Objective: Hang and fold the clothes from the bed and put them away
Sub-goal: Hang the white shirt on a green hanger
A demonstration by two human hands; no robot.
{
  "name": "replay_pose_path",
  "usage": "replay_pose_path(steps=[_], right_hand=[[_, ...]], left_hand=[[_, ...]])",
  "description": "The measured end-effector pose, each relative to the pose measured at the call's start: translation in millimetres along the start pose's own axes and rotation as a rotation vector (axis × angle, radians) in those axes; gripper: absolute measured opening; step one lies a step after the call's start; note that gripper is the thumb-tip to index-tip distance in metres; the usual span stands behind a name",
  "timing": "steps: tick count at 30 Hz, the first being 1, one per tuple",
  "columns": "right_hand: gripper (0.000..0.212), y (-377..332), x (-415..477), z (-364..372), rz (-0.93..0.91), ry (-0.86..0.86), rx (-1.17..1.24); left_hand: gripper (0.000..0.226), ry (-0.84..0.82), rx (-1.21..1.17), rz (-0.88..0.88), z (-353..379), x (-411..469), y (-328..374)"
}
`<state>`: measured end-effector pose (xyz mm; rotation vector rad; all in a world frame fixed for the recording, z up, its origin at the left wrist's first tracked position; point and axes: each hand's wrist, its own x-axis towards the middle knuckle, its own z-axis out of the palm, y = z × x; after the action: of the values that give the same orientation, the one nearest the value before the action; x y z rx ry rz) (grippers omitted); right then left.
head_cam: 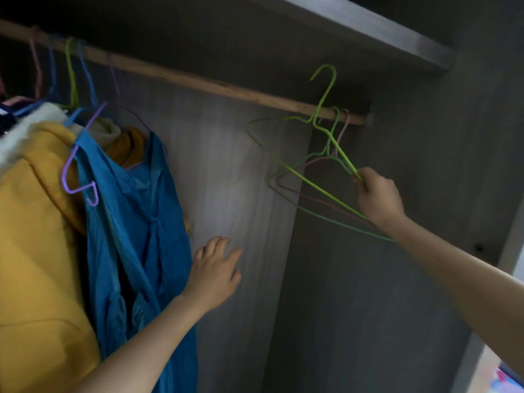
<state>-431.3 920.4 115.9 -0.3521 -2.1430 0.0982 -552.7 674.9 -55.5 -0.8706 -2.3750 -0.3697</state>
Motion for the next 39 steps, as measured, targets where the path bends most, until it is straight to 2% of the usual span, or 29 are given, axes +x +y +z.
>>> replay_pose_path(steps=[4,8,12,14,20,24,29,30,33,36,39], right_hand=[[0.02,-8.1,-22.2,-5.4,-0.086,-0.052,0.024],[0.021,-1.5,-57.8,-18.0,-0.133,-0.133,0.027],[0.016,11.1,-93.4,-47.7,-0.139,-0.267,0.033],[0.015,13.9,-110.7,-66.7,-0.141,-0.308,0.031],[0.013,12.3,-157.8,-114.1,-0.039,-0.31,0.007],[0.017,3.3,-198.8,-136.1,0.016,-0.29,-0.049],[0.016,-9.1,-274.8,-160.8,-0.027,-0.259,-0.323],[0.017,-8.0,-290.3,-167.7,0.004,-0.265,-0.371],[0.01,3.8,-338.0,-198.1,0.249,-0.241,-0.469],[0.017,12.8,-376.9,-220.9,0.472,-0.284,-0.531],[0.023,17.4,-414.6,-248.0,0.58,-0.337,-0.583]], left_hand=[[0.076,0.195,-0.023,-0.09,-9.1,0.0,9.6],[0.103,0.359,0.071,-0.039,-8.1,0.3,7.5],[0.108,0.498,0.055,-0.005,2.1,0.0,4.3],[0.109,0.517,-0.013,0.015,5.5,-2.6,4.7],[0.102,0.491,-0.15,0.117,9.3,-13.2,16.5],[0.106,0.459,-0.246,0.223,5.7,-29.9,20.5],[0.111,0.352,-0.399,0.353,9.7,-69.0,39.5],[0.109,0.319,-0.452,0.391,10.4,-79.6,48.7],[0.099,0.275,-0.532,0.516,10.7,-111.7,86.6],[0.097,0.243,-0.567,0.629,12.9,-129.5,122.9],[0.101,0.105,-0.549,0.731,13.6,-147.3,164.5]])
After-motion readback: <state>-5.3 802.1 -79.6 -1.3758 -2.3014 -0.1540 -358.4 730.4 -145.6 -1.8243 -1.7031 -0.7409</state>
